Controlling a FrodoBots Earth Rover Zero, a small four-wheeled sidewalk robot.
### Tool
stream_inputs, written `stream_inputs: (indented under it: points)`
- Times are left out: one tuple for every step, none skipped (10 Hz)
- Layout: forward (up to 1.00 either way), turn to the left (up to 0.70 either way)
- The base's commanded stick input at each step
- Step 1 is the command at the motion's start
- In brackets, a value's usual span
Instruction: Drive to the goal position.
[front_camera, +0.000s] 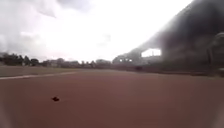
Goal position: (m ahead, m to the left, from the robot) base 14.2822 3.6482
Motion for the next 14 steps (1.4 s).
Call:
stream_inputs:
  points:
    - [0.7,0.0]
    - [0.7,0.0]
    - [0.7,0.0]
    - [0.7,0.0]
    - [0.7,0.0]
    - [0.7,0.0]
    - [0.7,0.0]
    - [0.7,0.0]
    - [0.7,0.0]
    - [0.7,0.0]
    - [0.7,0.0]
    - [0.7,0.0]
    - [0.7,0.0]
    - [0.7,0.0]
